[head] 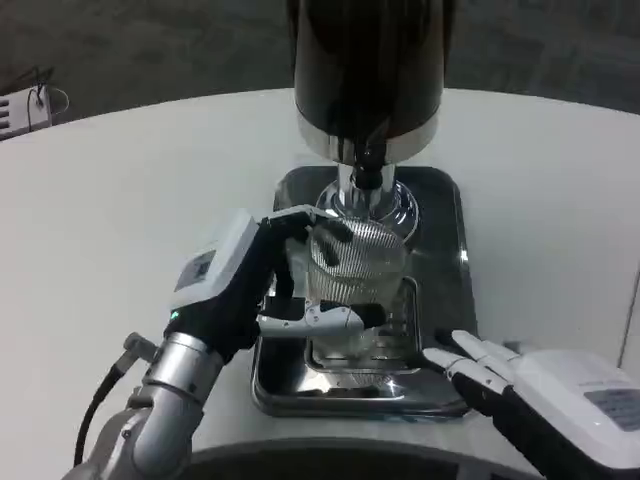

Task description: Grasp the cup under the faucet to collect the drink, then remove the cup.

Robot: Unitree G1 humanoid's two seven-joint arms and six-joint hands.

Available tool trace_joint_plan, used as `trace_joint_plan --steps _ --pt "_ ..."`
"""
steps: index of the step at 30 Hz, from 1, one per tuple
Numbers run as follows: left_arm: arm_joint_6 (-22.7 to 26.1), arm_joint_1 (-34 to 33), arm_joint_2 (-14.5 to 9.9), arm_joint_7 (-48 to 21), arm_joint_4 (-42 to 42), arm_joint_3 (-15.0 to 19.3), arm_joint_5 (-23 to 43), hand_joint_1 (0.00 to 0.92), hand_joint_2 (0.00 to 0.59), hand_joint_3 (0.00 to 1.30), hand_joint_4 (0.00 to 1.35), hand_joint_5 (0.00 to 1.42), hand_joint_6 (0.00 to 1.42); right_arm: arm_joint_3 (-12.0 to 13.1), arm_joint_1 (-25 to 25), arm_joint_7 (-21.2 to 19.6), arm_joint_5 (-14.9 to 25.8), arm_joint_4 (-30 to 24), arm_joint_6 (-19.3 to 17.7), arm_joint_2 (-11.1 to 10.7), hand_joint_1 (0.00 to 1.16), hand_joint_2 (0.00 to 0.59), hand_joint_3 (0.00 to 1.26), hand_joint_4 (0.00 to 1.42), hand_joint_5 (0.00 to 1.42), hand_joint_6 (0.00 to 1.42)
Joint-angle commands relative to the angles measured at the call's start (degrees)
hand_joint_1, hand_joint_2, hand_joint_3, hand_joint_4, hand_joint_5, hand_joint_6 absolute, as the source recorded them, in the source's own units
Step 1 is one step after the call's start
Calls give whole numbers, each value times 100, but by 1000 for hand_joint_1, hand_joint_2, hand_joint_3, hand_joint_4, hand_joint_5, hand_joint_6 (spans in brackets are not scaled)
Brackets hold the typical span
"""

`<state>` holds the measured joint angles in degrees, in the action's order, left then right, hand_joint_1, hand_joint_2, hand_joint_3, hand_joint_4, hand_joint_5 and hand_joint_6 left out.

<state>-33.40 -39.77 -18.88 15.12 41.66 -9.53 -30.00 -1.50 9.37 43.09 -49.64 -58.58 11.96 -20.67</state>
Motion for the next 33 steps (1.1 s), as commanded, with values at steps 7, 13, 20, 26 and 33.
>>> trace_joint_plan --steps 7,13,20,26,33 --pt "86 4 -113 -165 49 -128 34 373 27 666 665 916 1245 101 46 1 188 -26 -39 -63 591 464 125 0 50 31" --pt "170 -35 -143 -383 27 -145 63 240 29 494 433 647 971 96 22 7 252 11 -25 -88 585 465 125 0 50 44" --pt "257 -38 -186 -543 -64 -125 76 202 28 358 233 398 612 65 46 40 320 39 42 -71 581 465 125 0 57 68" --pt "216 17 -233 -680 -184 -80 165 149 7 192 49 233 416 18 21 52 325 45 101 -68 580 465 130 0 61 74" --pt "148 382 -373 -851 -736 100 480 105 5 146 21 204 393 -40 20 43 306 53 158 -60 579 465 133 0 61 76"
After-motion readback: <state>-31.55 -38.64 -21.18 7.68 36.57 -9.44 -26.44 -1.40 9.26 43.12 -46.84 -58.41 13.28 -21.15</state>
